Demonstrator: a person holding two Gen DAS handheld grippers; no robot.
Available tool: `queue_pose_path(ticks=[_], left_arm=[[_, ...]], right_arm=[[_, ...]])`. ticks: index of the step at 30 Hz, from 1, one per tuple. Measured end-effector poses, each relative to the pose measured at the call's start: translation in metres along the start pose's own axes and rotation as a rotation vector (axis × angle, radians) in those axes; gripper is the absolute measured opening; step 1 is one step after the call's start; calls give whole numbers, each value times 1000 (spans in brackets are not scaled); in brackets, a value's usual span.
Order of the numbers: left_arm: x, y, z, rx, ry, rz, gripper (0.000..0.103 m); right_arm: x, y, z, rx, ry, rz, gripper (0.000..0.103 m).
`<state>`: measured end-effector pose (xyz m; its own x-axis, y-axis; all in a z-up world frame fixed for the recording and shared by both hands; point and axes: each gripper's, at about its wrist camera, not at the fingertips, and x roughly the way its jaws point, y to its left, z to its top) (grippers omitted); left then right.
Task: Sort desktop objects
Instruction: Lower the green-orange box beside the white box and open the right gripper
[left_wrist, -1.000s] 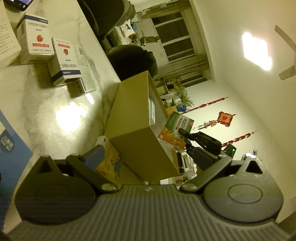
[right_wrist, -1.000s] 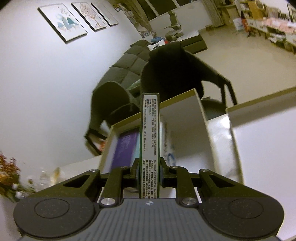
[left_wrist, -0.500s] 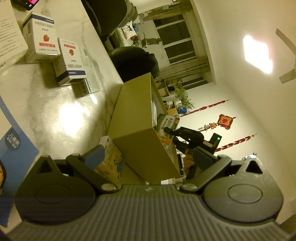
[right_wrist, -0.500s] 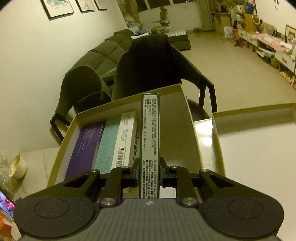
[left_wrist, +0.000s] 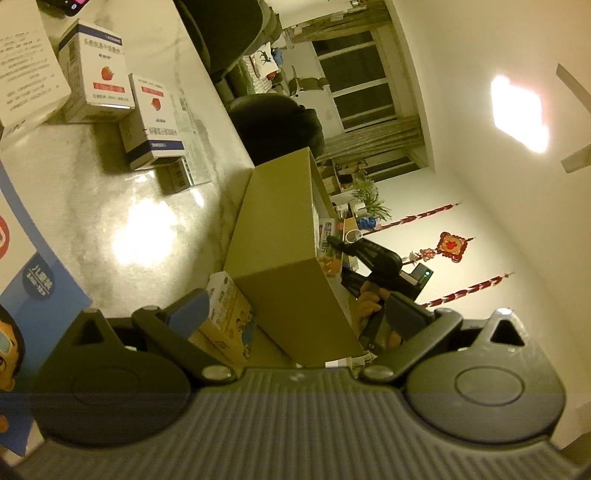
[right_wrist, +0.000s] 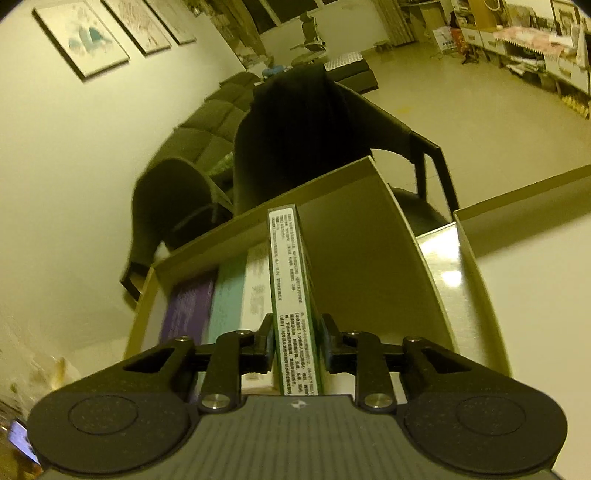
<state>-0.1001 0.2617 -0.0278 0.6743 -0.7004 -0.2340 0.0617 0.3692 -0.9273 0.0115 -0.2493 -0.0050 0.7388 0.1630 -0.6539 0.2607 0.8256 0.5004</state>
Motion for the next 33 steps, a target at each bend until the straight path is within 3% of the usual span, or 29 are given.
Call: queue_pose_path(ticks=[4,17,23,33], left_arm=[[-2,-1,0,1,0,-6,103],[-9,5,0,-8,-15,-8,103],[-8,7,0,-10,-12,-11,103],[-4,3,-3,2,6,-4,103]], right_arm=[[-1,-6,2,67,-5,82,39],[-15,-11,3,102,21,136,39],[-27,3,-2,-76,126,83,41],[-15,33,-31,-494,339,-25,40]])
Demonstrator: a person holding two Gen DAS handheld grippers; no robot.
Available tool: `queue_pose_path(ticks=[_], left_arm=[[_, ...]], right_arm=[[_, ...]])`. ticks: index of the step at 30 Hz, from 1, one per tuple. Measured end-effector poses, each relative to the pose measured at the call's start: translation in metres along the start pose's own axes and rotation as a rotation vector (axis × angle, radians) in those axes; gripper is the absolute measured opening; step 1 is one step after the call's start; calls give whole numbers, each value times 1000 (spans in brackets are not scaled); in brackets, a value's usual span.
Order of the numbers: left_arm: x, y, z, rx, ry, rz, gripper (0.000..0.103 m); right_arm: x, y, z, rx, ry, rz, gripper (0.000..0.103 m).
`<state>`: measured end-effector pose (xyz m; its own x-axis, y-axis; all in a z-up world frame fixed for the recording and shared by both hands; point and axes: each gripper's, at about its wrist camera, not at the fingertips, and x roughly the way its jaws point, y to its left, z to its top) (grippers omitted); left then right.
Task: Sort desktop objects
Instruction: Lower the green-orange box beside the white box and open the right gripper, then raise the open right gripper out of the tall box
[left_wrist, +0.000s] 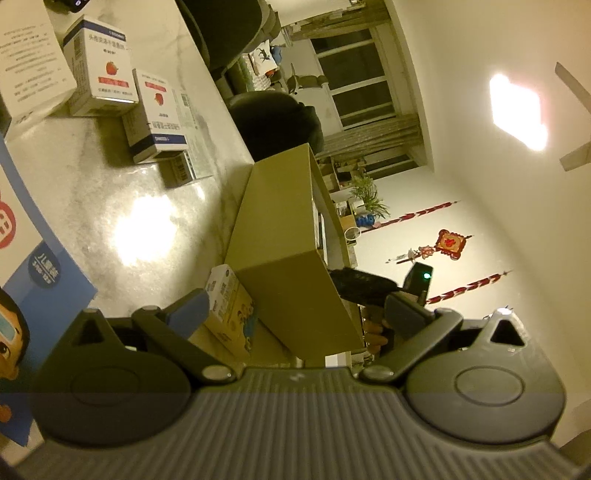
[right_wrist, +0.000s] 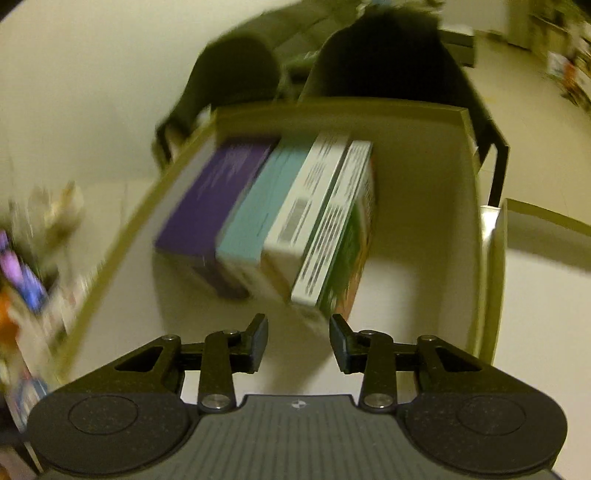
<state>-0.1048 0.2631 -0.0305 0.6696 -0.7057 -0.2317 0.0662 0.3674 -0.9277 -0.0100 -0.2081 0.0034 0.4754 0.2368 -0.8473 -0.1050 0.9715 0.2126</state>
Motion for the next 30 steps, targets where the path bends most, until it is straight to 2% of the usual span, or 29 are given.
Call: queue_pose_path(ticks=[2,4,6,17,22,30], left_arm=[[0,1,0,-2,-2,4,103],[-1,2,0,-5,-3,8,103],[-1,2,1,-8,-2,11,103],[4,5,1,-17,15,20,103],[4,6,2,-22,18,23,103],[6,2,0,-9,28,20,103]], right_arm=[[9,6,-4,-64,36,-40,36],[17,11,-5,-128,54,-88,26],[23,14,-4,-163,65,-120,23],[32,31,11,-392,50,-231,23],[38,29,17,-444,48,-217,23],[35,22,18,-433,32,-171,24]])
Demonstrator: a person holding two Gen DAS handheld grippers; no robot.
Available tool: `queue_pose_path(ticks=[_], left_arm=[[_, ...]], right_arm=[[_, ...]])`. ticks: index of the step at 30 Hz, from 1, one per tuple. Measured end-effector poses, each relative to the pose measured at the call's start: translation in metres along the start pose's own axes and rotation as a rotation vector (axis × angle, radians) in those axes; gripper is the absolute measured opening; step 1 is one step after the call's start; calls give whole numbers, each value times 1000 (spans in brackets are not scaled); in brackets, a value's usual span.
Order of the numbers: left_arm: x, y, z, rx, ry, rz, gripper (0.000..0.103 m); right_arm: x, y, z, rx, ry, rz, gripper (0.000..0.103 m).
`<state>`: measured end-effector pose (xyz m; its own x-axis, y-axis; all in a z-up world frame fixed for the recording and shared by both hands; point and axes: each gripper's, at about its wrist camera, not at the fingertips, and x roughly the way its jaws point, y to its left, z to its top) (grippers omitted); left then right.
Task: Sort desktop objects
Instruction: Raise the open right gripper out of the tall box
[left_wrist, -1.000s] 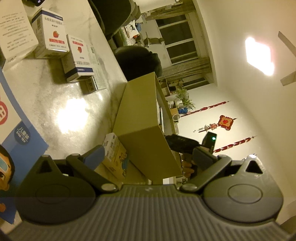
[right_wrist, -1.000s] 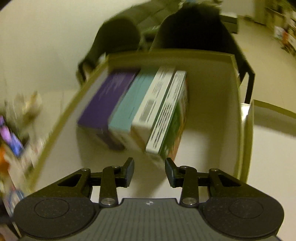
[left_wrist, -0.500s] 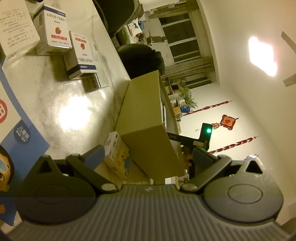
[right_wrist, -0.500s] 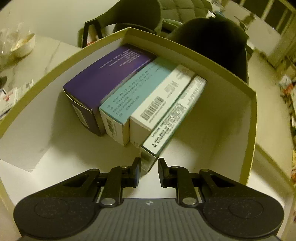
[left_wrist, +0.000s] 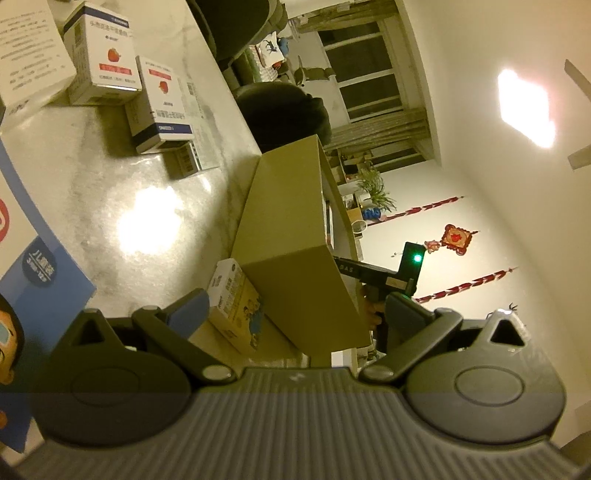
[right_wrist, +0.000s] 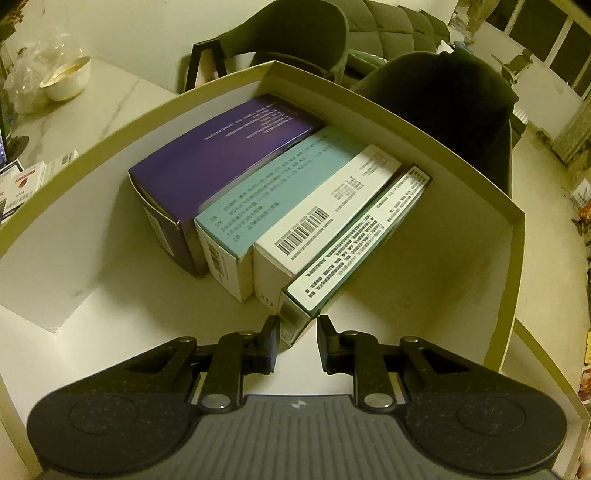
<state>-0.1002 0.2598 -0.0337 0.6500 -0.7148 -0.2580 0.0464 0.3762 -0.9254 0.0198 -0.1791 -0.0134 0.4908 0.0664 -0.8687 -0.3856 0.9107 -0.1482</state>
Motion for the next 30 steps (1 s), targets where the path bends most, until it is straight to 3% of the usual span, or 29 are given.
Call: queue_pose_path(ticks=[2,4,10,13,19,30], left_arm=[[-2,-1,0,3,-4,5,103],[-4,-1,0,5,-8,11,103],[-14,-2,0,11,-31,28,103],[-17,-3,1,37,-44,102,103],[-28,4,6,57,-92,289,103],[-57,14,22,43,-194,418,103]], right_arm=[[-1,0,1,8,-5,-6,26],[-4,1,1,21,-21,-6,37],[-18,5,-2,51,-33,-16,52],[-24,6,-6,81,-44,-27,62],[-46,3,-19,183,-110,-31,70],[-81,1,-50,368,-284,6,77]])
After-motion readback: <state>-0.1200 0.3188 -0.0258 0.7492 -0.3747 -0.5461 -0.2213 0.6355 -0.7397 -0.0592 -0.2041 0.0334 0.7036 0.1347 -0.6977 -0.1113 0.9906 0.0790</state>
